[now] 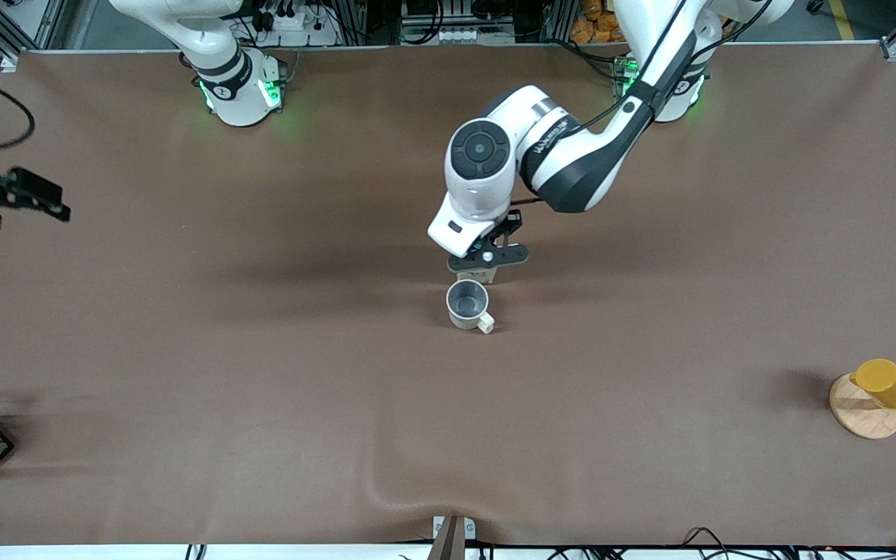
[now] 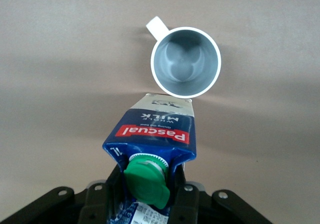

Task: Place milk next to cup
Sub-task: 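Lower the milk carton beside the mug with the left gripper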

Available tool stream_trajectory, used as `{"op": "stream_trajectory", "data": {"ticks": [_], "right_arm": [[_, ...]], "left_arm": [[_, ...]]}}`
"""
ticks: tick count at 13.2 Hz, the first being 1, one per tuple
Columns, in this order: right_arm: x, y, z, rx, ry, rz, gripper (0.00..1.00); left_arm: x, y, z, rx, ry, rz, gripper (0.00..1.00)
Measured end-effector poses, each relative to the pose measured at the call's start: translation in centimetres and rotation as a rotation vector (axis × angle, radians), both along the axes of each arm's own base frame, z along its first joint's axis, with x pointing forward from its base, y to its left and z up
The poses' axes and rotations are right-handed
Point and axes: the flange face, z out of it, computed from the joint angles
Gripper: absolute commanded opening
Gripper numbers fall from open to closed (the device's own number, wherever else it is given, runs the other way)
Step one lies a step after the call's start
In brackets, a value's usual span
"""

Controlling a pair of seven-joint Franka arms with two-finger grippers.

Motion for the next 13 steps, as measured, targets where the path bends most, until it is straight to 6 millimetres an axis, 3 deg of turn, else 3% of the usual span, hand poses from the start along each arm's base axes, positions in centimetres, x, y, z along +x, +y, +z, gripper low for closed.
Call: {"op": "stream_trajectory", "data": {"ticks": [5, 8, 10, 11, 12, 13], "right_arm": [[-1.7, -2.2, 1.6, -0.001, 0.008, -0.048, 1.0], [-2.0, -1.7, 1.7, -0.003, 0.026, -0.134, 1.0], [-2.1, -1.2, 1.6, -0.006, 0.034, -0.155, 1.0], [-2.1, -1.1, 1.6, -0.004, 0.034, -0.158, 1.0], [-2.1, -1.0, 1.6, 0.007, 0.034, -0.159, 1.0], [-2.1, -0.9, 1.6, 0.018, 0.034, -0.16, 1.0]], "left_arm": [[0.0, -1.0, -0.5, -0.001, -0.01, -0.015, 0.39], [0.3, -0.9, -0.8, 0.004, -0.013, -0.02, 0.39], [0.5, -0.7, -0.9, 0.007, -0.014, -0.017, 0.45], [0.6, -0.7, -1.2, 0.007, -0.013, -0.016, 0.66], [0.7, -0.7, -1.4, 0.006, -0.013, -0.015, 1.0], [0.8, -0.8, -1.7, 0.005, -0.013, -0.015, 1.0]]}}
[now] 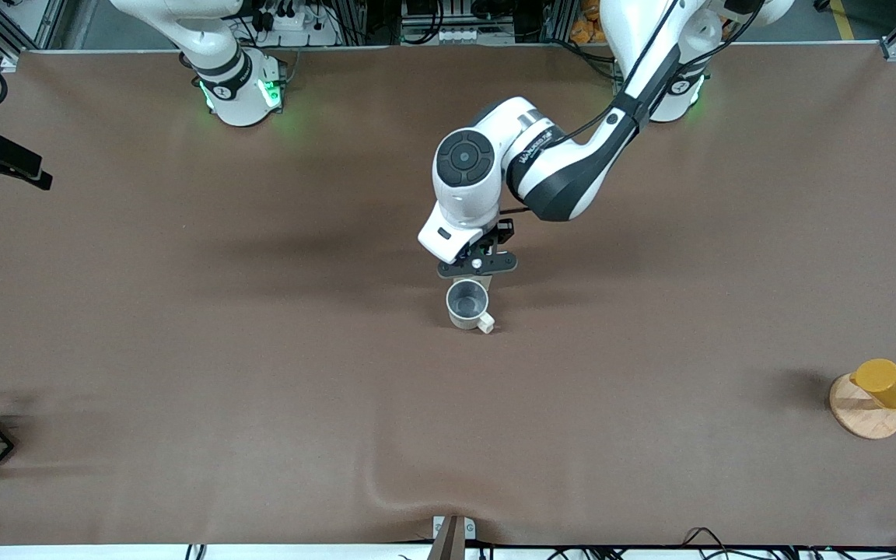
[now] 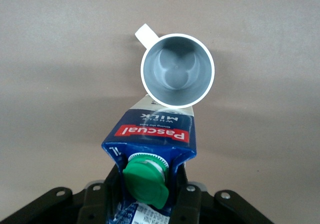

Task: Place milk next to cup
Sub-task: 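Lower the milk carton beside the mug with the left gripper, then open the left gripper and lift it off the carton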

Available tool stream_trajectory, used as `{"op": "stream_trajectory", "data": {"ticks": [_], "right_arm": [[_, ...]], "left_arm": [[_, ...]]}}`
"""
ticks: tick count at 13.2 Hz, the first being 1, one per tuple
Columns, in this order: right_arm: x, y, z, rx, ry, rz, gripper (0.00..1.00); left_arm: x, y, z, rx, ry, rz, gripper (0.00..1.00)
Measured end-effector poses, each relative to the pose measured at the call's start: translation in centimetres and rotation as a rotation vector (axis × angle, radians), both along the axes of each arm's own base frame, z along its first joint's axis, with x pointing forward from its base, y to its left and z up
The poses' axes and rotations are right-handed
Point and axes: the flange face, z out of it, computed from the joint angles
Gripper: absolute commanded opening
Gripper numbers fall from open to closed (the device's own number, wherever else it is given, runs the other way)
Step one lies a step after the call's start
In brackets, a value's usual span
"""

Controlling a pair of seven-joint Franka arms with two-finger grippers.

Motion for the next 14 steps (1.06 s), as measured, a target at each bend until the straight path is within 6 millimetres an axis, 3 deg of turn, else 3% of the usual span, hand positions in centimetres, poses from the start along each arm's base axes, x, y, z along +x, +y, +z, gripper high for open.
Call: {"op": "stream_trajectory", "data": {"ticks": [3, 6, 9, 14], "right_arm": [[0.0, 0.1, 0.0, 0.007, -0.001, 0.0, 1.0], [0.1, 1.0, 0.0, 0.007, -0.001, 0.017, 1.0], [0.1, 1.3, 0.0, 0.004, -0.001, 0.022, 1.0], [0.3, 2.3, -0.3, -0.042, 0.007, 0.047, 1.0]], "left_arm": [[0.2, -0.1, -0.1, -0.005, -0.005, 0.01, 1.0], [0.9, -0.2, 2.7, -0.039, -0.043, 0.019, 1.0], [2.0, 1.5, 7.9, -0.077, -0.105, 0.049, 1.0], [3.9, 9.0, 18.7, -0.101, -0.2, 0.154, 1.0]]}}
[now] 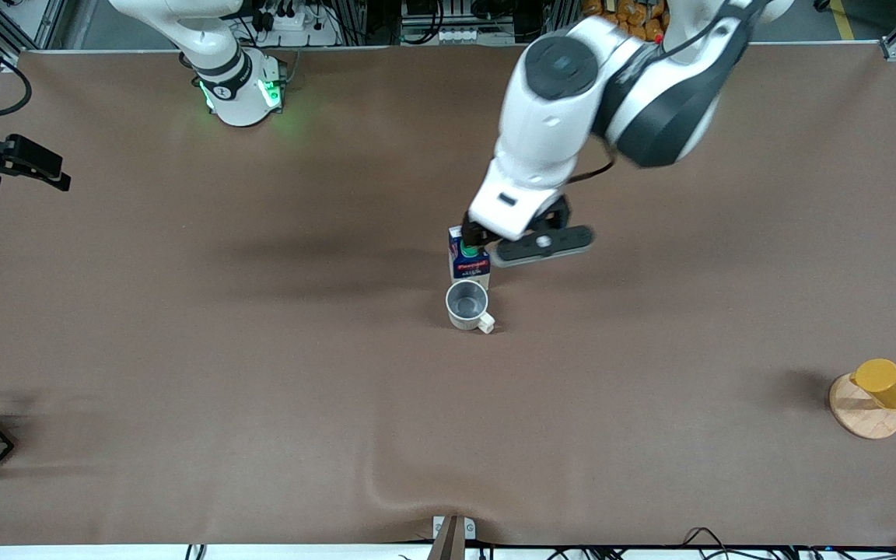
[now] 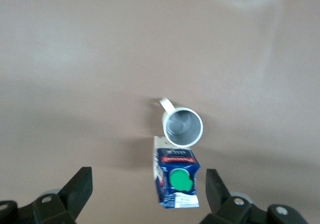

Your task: Place milk next to cup

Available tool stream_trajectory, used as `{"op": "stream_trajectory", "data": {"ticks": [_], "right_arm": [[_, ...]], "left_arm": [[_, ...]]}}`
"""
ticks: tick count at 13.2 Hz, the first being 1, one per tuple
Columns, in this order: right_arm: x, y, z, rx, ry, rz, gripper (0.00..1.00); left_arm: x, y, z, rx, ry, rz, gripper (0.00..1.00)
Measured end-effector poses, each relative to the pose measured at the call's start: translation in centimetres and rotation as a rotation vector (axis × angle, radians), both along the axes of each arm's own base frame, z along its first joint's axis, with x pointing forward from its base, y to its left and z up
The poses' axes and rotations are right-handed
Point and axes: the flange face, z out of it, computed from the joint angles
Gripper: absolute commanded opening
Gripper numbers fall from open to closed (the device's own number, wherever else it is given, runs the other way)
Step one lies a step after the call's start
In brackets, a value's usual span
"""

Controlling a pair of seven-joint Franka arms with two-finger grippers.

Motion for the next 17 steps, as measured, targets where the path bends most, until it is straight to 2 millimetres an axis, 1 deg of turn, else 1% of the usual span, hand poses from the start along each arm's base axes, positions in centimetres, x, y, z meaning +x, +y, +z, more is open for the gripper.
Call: {"op": "stream_trajectory", "data": {"ticks": [2, 3, 5, 6, 8, 10, 13, 16, 17], "right_arm": [[0.0, -0.4, 0.0, -0.005, 0.0, -0.006, 1.0], [0.0, -0.5, 0.0, -0.006, 0.0, -0.009, 1.0], [0.0, -0.7, 0.0, -0.006, -0.002, -0.012, 1.0], [0.0, -0.8, 0.0, -0.006, -0.003, -0.013, 1.0], [0.0, -0.9, 0.0, -0.006, -0.004, -0.016, 1.0], [0.1, -0.9, 0.0, -0.007, -0.008, -0.016, 1.0], [0.1, -0.9, 0.1, -0.007, -0.013, -0.016, 1.0], [0.2, -0.9, 0.1, -0.007, -0.015, -0.016, 1.0], [0.2, -0.9, 0.1, -0.007, -0.016, -0.016, 1.0]], "left_arm": [[0.1, 4.1, 4.4, 0.007, -0.023, 0.057, 1.0], [0.1, 6.4, 6.5, 0.013, -0.031, 0.091, 1.0], [0.3, 11.5, 9.8, 0.028, -0.046, 0.143, 1.0], [0.6, 14.1, 10.9, 0.038, -0.05, 0.149, 1.0], [1.5, 19.0, 12.3, 0.06, -0.056, 0.122, 1.0], [2.3, 22.6, 12.8, 0.075, -0.062, 0.078, 1.0], [2.5, 26.1, 13.1, 0.104, -0.038, -0.009, 1.0], [1.6, 28.0, 13.7, 0.125, -0.017, -0.091, 1.0], [1.1, 28.9, 13.8, 0.135, -0.01, -0.122, 1.0]]}}
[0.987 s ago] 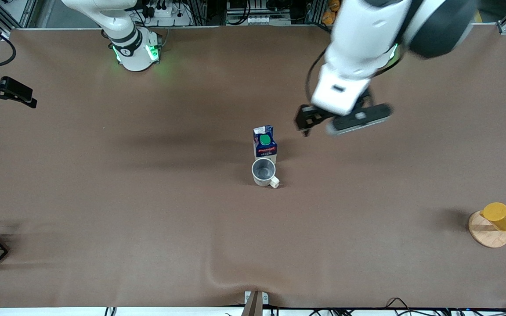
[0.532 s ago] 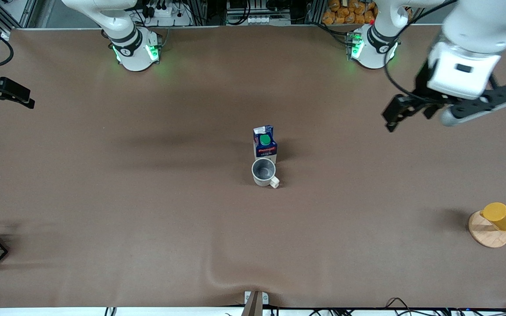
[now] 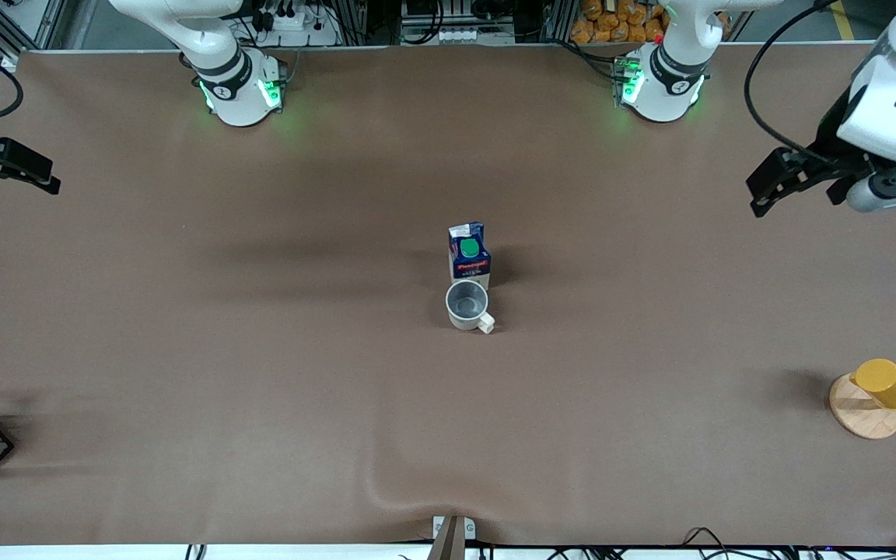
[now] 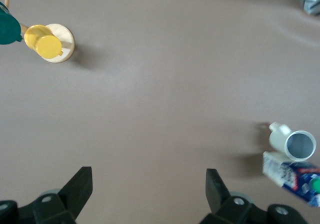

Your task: Place milk next to cup

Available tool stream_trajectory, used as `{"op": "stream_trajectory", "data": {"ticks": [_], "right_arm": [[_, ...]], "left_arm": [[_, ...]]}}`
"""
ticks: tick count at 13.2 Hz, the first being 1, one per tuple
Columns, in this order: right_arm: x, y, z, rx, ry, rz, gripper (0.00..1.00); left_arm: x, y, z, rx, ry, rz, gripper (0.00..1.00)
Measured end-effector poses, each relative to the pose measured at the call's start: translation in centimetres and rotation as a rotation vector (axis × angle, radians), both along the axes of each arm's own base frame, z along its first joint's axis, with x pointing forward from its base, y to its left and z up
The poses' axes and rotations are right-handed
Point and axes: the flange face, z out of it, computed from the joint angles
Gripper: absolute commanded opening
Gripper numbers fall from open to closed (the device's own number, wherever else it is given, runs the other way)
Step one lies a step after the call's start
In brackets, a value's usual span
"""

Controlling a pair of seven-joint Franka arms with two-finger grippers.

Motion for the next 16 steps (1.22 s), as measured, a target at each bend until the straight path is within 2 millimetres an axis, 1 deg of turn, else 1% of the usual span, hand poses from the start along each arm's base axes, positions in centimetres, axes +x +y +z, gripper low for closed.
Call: {"op": "stream_trajectory", "data": {"ticks": [3, 4, 8, 10, 11, 14, 16], "right_arm": [[0.0, 0.0, 0.0, 0.0, -0.001, 0.0, 1.0], [0.0, 0.0, 0.0, 0.0, -0.001, 0.0, 1.0], [0.0, 0.0, 0.0, 0.0, -0.001, 0.0, 1.0], [0.0, 0.0, 0.0, 0.0, -0.001, 0.0, 1.0], [0.0, 0.0, 0.0, 0.0, -0.002, -0.001, 1.0], [0.0, 0.0, 0.0, 0.0, -0.002, -0.001, 1.0], [0.0, 0.0, 0.0, 0.0, -0.003, -0.001, 1.0]], "left_arm": [[-1.8, 3.3, 0.4, -0.001, 0.018, -0.063, 1.0], [-2.2, 4.1, 0.5, -0.004, 0.023, -0.074, 1.0], [-2.4, 4.6, 0.5, -0.002, 0.028, -0.11, 1.0], [-2.1, 5.7, 0.3, -0.001, 0.033, -0.122, 1.0], [-1.9, 6.2, 0.0, -0.001, 0.04, -0.131, 1.0], [-0.9, 6.0, -0.9, -0.002, 0.054, -0.146, 1.0], [-0.3, 6.4, -1.6, -0.003, 0.067, -0.139, 1.0]]}}
